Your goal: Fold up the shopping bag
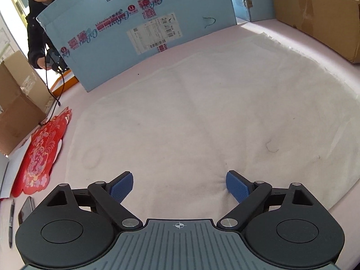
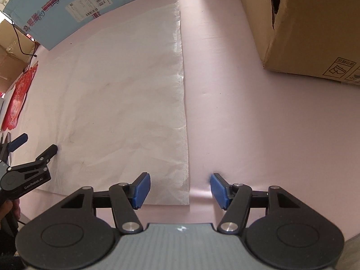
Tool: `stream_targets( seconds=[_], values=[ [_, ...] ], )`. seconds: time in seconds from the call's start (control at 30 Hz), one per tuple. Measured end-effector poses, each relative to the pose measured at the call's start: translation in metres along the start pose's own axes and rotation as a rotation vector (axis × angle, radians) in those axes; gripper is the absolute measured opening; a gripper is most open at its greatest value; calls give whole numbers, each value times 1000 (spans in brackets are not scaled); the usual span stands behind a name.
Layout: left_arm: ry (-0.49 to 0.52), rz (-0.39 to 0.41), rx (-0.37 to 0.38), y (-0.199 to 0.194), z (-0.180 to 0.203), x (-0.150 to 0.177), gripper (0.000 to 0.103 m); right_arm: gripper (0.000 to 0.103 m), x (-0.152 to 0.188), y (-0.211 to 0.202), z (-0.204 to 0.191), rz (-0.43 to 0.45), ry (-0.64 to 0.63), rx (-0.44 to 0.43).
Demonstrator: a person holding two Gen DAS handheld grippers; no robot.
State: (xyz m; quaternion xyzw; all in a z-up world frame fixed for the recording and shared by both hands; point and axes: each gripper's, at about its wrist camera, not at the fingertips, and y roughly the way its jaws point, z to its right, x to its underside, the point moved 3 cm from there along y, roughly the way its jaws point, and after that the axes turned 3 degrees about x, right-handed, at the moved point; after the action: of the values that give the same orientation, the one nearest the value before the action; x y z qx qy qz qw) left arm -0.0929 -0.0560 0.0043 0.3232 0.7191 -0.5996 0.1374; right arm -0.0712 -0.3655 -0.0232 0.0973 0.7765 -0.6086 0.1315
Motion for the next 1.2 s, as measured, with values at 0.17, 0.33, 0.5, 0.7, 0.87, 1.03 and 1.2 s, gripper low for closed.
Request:
stream_targets(
  seconds=[0.17, 0.33, 0.5, 0.7, 0.87, 1.03, 1.2],
  values=[
    [-8, 25, 48, 1, -8, 4, 92, 6, 7, -4, -2, 29, 94, -53],
    [-20, 41, 96, 1, -19, 4, 93, 2, 9, -37, -16, 211, 128, -165],
    [-41, 64, 109, -5, -37, 4, 93, 2, -5, -55, -56, 342, 54, -295],
    [-123, 38, -27, -23, -95, 29, 93, 2, -22, -63, -106, 422, -37, -461],
    [-175, -22, -97, -22, -123, 57, 93, 2, -43, -58, -183, 422, -230, -653],
    [-239, -7, -99, -23, -130, 64, 93, 2, -50, -45, -259, 358, -417, -767],
    [-302, 18, -102, -43, -137, 71, 93, 2, -45, -32, -304, 275, -523, -816]
  ],
)
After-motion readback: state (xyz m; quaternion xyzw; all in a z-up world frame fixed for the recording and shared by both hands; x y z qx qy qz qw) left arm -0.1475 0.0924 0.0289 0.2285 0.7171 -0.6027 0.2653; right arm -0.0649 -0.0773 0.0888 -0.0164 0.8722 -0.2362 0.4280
